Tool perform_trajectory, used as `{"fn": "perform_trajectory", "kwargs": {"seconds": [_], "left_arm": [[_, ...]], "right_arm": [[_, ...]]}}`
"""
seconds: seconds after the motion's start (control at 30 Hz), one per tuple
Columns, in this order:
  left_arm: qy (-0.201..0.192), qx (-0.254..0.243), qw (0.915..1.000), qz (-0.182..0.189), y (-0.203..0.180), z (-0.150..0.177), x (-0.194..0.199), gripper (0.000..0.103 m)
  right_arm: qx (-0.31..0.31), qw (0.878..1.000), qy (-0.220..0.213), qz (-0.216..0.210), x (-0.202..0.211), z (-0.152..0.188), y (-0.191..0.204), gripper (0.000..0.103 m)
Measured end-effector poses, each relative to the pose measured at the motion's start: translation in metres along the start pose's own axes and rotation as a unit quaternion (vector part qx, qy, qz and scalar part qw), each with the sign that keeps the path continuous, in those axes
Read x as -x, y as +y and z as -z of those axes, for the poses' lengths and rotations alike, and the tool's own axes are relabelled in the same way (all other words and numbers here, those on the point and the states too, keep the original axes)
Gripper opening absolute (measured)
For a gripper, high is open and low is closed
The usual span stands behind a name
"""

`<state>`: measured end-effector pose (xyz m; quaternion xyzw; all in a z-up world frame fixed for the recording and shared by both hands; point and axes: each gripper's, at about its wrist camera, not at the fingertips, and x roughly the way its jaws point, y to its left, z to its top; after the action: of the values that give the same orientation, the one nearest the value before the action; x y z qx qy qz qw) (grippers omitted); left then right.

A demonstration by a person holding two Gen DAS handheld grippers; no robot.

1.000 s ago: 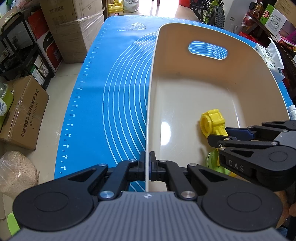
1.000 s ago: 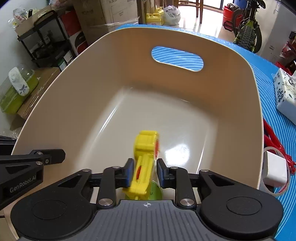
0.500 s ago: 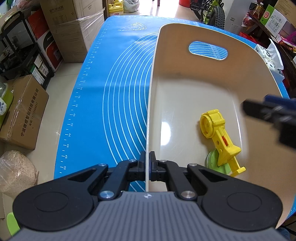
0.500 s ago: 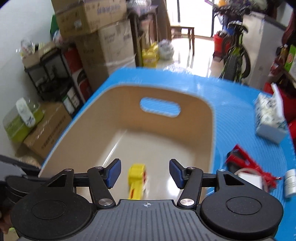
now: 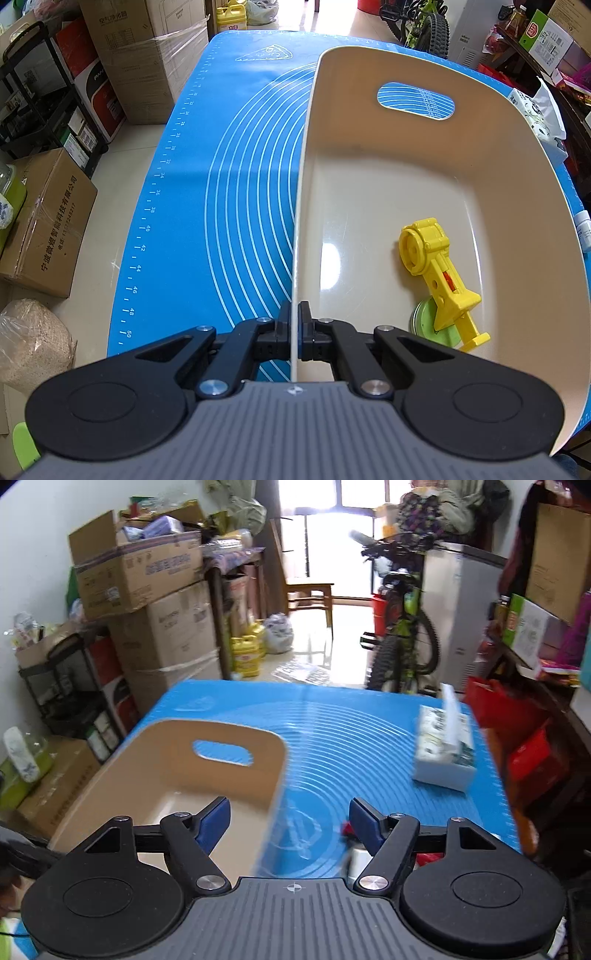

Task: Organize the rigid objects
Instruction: 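Grasp the small white charger with the right tool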

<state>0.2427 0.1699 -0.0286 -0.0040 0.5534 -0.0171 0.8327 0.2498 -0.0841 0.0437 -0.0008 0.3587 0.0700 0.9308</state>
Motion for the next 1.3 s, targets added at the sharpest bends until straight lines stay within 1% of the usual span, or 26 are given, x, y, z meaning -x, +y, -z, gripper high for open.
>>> {"fn": "perform_trajectory", "kwargs": {"seconds": [0.2, 0.37, 0.57, 0.67, 0.87, 0.97, 1.0, 1.13, 1.2, 1.3], "left_arm": [[0.000, 0.001, 1.0000, 0.000, 0.000, 0.000, 0.000, 0.004], [0.000, 0.001, 1.0000, 0.000, 0.000, 0.000, 0.000, 0.004], [0.000, 0.001, 1.0000, 0.001, 0.000, 0.000, 0.000, 0.004], [0.000, 0.001, 1.0000, 0.000, 0.000, 0.000, 0.000, 0.004], [0.000, 0.000, 1.0000, 0.000, 0.001, 0.000, -0.001, 0.004], [0.000, 0.000, 1.0000, 0.000, 0.002, 0.000, -0.001, 0.004], [0.000, 0.000, 1.0000, 0.000, 0.002, 0.000, -0.001, 0.004], [0.000, -0.001, 1.0000, -0.001, 0.002, 0.000, -0.001, 0.004], [0.000, -0.001, 1.0000, 0.000, 0.002, 0.000, -0.001, 0.004], [0.000, 0.000, 1.0000, 0.000, 0.002, 0.000, -0.001, 0.004]], "right_arm": [[-0.003, 0.999, 0.028, 0.020, -0.014, 0.028, -0.015, 0.077], [-0.015, 0.998, 0.052, 0.019, -0.026, 0.054, -0.019, 0.076], [-0.023, 0.997, 0.076, 0.013, -0.041, 0.083, -0.021, 0.072], [-0.026, 0.996, 0.084, 0.010, -0.048, 0.090, -0.023, 0.069], [-0.024, 0.995, 0.096, 0.006, -0.059, 0.097, -0.021, 0.059], [-0.019, 0.995, 0.095, 0.012, -0.060, 0.099, -0.017, 0.054], [-0.015, 0.995, 0.098, 0.015, -0.062, 0.100, -0.015, 0.051], [-0.011, 0.994, 0.105, 0.023, -0.071, 0.101, -0.012, 0.048], [-0.007, 0.994, 0.107, 0.027, -0.075, 0.101, -0.011, 0.043], [-0.001, 0.994, 0.108, 0.030, -0.081, 0.100, -0.009, 0.041]]}}
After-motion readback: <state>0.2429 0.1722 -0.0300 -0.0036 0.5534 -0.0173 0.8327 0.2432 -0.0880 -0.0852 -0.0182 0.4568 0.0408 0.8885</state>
